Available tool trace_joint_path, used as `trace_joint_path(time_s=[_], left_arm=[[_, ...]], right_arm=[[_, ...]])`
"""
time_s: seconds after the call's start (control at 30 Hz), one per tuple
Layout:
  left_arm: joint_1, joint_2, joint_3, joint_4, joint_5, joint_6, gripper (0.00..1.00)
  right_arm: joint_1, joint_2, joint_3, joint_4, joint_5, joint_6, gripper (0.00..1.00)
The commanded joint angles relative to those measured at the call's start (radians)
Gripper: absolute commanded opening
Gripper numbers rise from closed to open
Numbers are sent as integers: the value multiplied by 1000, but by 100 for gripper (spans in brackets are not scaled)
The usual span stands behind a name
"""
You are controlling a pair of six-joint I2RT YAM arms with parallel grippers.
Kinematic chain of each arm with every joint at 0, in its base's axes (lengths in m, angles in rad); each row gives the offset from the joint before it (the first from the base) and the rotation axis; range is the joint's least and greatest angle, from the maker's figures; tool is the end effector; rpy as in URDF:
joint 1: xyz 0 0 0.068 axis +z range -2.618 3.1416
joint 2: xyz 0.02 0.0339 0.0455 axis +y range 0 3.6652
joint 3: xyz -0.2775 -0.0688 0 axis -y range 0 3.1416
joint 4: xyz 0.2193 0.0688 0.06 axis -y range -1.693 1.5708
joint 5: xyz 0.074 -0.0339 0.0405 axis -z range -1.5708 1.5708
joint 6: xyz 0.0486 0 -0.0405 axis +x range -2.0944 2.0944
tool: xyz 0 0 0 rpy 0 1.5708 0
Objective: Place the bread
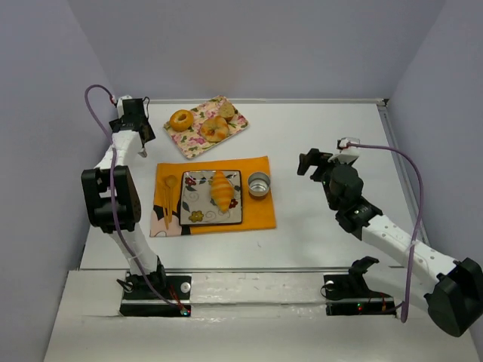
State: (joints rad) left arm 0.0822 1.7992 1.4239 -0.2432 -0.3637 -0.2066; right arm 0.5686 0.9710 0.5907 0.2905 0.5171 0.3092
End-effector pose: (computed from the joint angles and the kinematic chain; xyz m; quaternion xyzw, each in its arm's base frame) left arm 0.4034 0.0506 0.2900 -0.2078 0.8531 0.1324 0.4599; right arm 0.1857 0.0902 0.3064 0.0788 0.7299 0.1063 0.6706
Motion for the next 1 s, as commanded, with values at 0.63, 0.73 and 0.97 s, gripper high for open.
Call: trace_joint_path(time_s=[0.63, 0.73, 0.97], left_arm=[[60, 83, 64, 10, 23, 119, 99], [64, 33, 87, -33, 34, 86, 99], [48, -336, -49, -82, 164, -215, 99]], right_arm=[[-4, 46, 47, 7, 31, -5, 100], [-4, 38, 46, 1, 34, 1, 100], [-4, 2, 55, -16, 0, -5, 100]])
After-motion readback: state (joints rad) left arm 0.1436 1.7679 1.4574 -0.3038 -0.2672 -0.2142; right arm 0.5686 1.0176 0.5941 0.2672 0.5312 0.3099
